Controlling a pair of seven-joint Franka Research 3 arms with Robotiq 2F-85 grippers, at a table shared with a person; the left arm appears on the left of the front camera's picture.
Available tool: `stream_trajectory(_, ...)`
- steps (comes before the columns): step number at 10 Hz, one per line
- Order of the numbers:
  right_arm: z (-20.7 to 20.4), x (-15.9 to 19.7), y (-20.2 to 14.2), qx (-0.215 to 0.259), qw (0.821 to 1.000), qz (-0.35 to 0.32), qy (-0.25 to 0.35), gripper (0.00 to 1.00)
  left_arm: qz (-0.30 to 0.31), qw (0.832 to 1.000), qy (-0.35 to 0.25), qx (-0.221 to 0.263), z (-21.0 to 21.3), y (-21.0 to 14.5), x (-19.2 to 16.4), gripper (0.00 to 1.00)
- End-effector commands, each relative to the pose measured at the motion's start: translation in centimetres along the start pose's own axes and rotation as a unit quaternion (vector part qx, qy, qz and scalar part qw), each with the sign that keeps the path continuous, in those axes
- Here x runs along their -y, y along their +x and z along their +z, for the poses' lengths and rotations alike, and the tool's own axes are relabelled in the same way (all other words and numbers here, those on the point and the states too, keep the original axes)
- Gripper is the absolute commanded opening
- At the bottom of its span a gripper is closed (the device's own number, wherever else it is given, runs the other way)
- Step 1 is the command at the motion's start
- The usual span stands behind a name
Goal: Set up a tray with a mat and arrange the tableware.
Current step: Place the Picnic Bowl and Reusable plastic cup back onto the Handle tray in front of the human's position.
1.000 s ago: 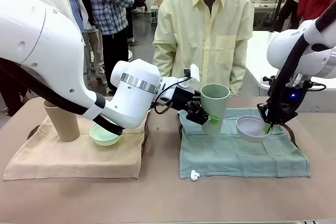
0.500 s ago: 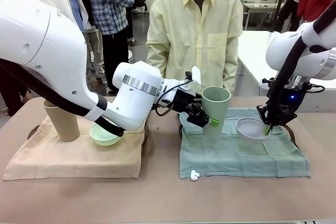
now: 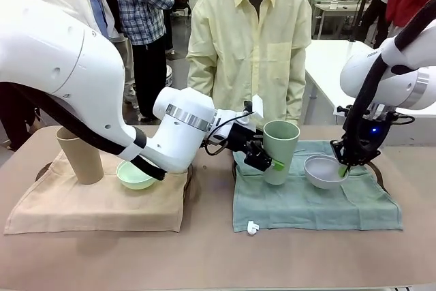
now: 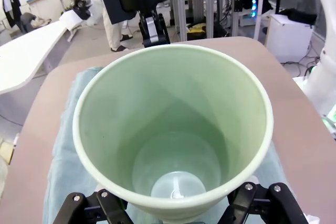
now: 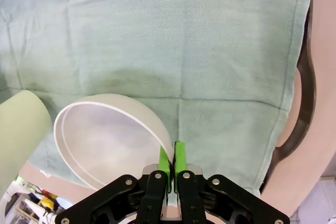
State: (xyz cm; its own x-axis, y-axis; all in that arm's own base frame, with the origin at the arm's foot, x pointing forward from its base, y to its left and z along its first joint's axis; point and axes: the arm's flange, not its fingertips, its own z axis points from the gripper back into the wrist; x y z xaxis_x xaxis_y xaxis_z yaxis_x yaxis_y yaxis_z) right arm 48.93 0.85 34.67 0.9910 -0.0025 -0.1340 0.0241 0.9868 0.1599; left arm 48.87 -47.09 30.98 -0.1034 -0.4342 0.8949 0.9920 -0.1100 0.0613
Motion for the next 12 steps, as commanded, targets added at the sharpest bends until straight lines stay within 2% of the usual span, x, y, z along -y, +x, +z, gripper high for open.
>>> stream_trajectory(1, -0.5, 0.1, 0.8, 0.003, 1.000, 0.009, 0.009, 0.04, 0.008, 1.000, 0.003, -0.008, -0.4, 0.3, -0.6, 0.85)
stream_trajectory(7, -0.9, 0.3, 1.2, -0.006, 1.000, 0.006, 0.007, 0.04, 0.032, 0.999, -0.008, -0.029, -1.0, -0.7, -1.0, 0.85)
stream_trajectory(8, -0.8, 0.3, 1.2, -0.006, 1.000, 0.007, 0.006, 0.04, 0.036, 0.999, -0.008, -0.029, -1.1, -0.8, -1.0, 1.00)
stream_trajectory(9, -0.8, 0.4, 1.1, -0.008, 1.000, 0.010, 0.006, 0.64, 0.037, 0.999, -0.009, -0.029, -1.1, -0.8, -1.0, 1.00)
stream_trajectory(10, -0.6, 0.4, 1.0, -0.011, 1.000, 0.008, 0.003, 0.64, 0.040, 0.999, -0.007, -0.033, -0.8, -0.6, -0.9, 1.00)
stream_trajectory(11, -0.3, 0.5, 0.7, -0.016, 1.000, 0.004, -0.005, 1.00, 0.042, 0.998, -0.007, -0.039, -0.6, -0.7, -0.8, 1.00)
stream_trajectory(12, 0.4, 0.5, -0.1, -0.019, 1.000, 0.006, -0.019, 0.28, 0.060, 0.997, -0.007, -0.053, -0.2, -0.9, -0.6, 1.00)
